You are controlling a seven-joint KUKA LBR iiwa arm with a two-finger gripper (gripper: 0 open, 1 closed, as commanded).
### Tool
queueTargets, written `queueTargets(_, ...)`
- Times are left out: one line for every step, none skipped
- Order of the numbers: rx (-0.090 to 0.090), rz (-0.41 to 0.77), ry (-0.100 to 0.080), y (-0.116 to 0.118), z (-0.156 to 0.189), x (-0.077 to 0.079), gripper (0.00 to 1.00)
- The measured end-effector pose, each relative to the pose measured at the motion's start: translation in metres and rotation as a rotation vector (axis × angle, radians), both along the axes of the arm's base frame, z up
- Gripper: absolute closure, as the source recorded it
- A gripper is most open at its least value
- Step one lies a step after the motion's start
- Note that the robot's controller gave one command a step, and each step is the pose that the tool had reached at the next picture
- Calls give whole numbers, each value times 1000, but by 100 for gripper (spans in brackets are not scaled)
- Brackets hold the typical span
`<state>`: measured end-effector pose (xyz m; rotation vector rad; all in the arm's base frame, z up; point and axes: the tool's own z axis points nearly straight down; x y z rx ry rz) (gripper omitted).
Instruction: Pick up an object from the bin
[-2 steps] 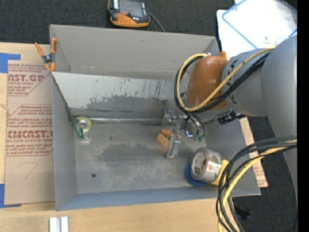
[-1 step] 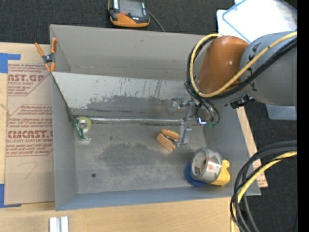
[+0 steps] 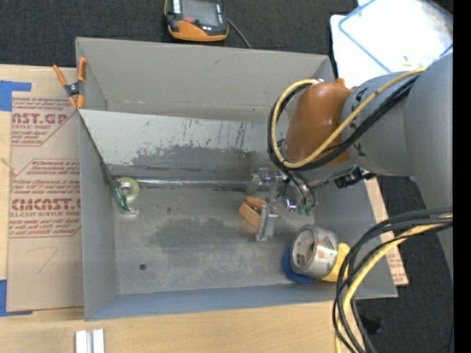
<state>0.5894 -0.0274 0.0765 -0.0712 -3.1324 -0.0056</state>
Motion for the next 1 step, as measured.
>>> queueTargets(-2, -53, -29, 1, -6, -4, 0)
